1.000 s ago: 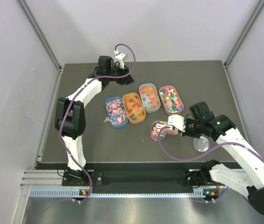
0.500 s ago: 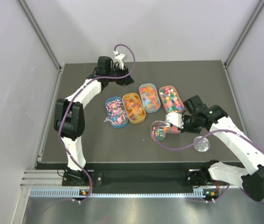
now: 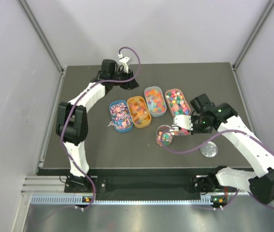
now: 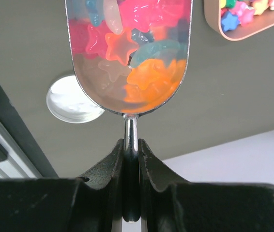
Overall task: Pack the candies
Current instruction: Place the fake candies in the packing bottle.
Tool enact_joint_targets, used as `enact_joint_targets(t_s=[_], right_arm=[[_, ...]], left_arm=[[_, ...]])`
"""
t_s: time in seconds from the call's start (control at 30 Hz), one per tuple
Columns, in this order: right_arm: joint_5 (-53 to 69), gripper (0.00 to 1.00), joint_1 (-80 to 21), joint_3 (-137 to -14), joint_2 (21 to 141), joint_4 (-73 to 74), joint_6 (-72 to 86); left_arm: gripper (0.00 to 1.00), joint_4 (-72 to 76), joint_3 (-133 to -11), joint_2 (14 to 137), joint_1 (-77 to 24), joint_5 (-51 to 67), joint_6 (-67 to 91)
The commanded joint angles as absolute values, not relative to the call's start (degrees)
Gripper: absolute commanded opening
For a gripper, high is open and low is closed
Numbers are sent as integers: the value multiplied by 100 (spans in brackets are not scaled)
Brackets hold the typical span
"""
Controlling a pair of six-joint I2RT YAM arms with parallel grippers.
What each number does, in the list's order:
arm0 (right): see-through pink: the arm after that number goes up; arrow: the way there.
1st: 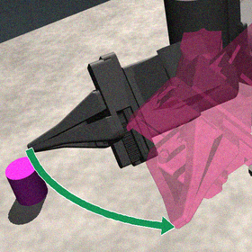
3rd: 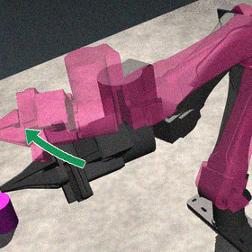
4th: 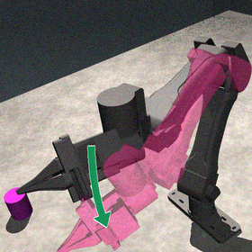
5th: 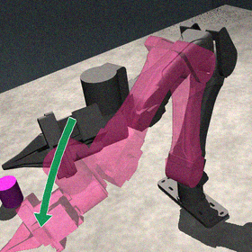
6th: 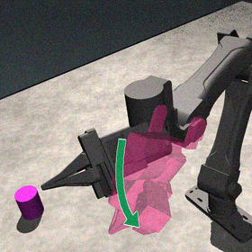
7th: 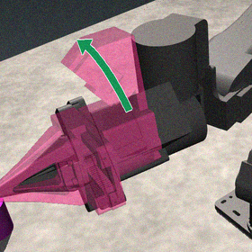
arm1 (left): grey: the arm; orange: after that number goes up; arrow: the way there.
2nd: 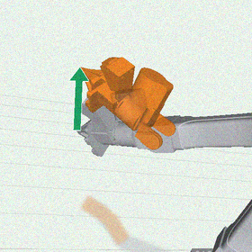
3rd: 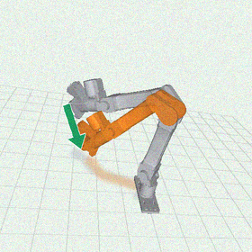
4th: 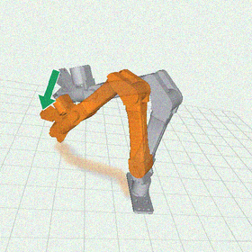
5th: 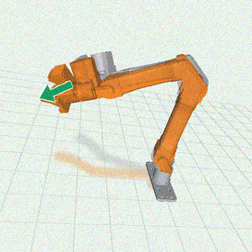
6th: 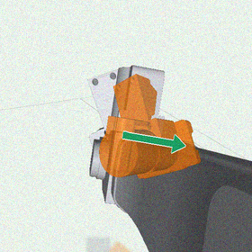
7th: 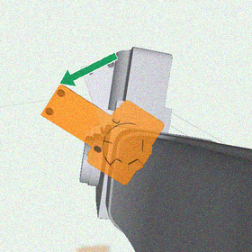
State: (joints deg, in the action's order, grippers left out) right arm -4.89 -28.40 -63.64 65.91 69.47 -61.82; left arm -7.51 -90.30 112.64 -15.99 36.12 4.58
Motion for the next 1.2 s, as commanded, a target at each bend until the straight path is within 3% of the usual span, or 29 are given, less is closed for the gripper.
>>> enact_joint_targets(t_s=[0.0,1.17], right_arm=[[-712,0,-2918,-6741,6644,7040,-6486],[-1582,0,-3928,-7374,7374,7515,-6267]], left_arm=[[36,-440,-9000,10978,-1600,3683,475],[36,-299,-8939,11101,-1591,3753,606]])
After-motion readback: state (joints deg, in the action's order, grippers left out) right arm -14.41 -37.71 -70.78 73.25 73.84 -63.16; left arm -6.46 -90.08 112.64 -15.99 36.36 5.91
